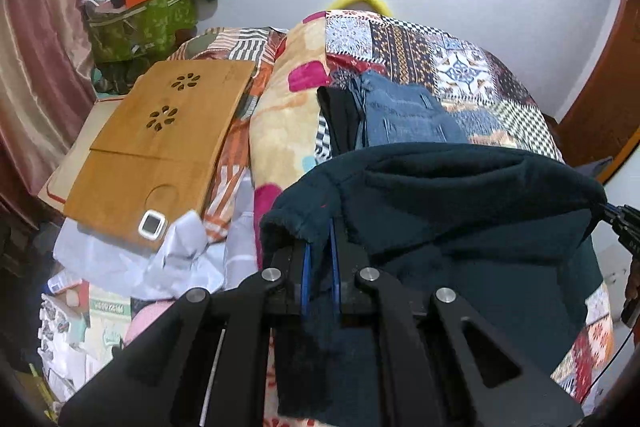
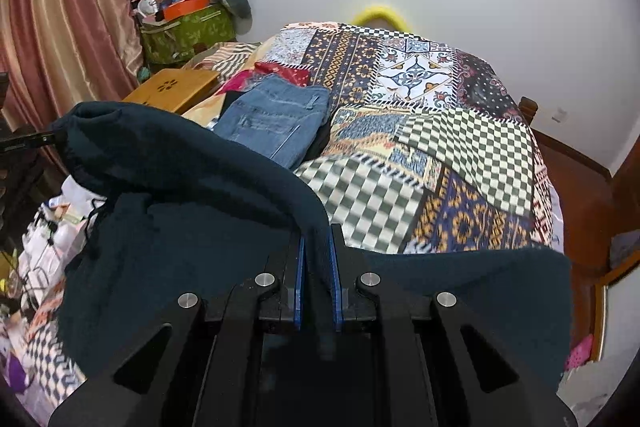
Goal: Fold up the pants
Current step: 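Close the left tool on the waistband while the right tool grips the waistband and lifts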
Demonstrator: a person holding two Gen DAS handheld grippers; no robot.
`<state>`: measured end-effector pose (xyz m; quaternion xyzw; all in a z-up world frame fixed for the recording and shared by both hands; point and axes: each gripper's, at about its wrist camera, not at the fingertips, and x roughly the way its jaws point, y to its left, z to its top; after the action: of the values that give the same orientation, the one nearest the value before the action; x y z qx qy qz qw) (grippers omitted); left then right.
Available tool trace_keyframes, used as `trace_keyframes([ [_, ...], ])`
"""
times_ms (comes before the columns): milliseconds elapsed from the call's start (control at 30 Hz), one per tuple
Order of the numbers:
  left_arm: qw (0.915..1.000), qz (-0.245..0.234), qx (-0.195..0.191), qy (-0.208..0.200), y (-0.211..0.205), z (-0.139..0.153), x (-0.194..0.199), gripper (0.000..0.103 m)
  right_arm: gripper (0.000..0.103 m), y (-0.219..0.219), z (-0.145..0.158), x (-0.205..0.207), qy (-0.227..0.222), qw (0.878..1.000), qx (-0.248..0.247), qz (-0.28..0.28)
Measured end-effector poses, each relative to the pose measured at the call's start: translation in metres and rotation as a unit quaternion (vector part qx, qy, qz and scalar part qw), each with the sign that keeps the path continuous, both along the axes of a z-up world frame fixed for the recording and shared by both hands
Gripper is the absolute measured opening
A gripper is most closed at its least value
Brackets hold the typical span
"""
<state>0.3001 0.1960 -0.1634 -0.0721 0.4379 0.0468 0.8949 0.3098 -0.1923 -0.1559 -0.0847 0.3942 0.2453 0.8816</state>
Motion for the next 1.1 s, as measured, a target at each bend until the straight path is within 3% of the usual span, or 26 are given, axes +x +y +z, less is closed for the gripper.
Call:
trace_keyframes([
  [333, 0.9997, -0.005, 0.022, 0.007, -0.006, -0.008, -0.065, 0.008, 0.01, -0.005, -0.013, -0.063, 0.006, 1.0, 0.01, -0.003],
  [567, 0.9992, -0.013, 0.024, 0.028, -0.007, -0.035, -0.103, 0.008, 0.01, -0.005, -0.038, -0.091, 0.03, 0.999, 0.014, -0.009],
  [900, 0.9957, 0.008, 0.011, 0.092, -0.008, -0.094, -0.142, 0.008, 0.01, -0.003, -0.065, -0.112, 0.062, 0.998, 0.011, -0.022],
  [1100, 0.9954, 0.007, 0.001, 0.095, -0.01, -0.094, -0.159, 0.008, 0.014, -0.004, -0.065, -0.122, 0.066, 0.998, 0.003, -0.019],
])
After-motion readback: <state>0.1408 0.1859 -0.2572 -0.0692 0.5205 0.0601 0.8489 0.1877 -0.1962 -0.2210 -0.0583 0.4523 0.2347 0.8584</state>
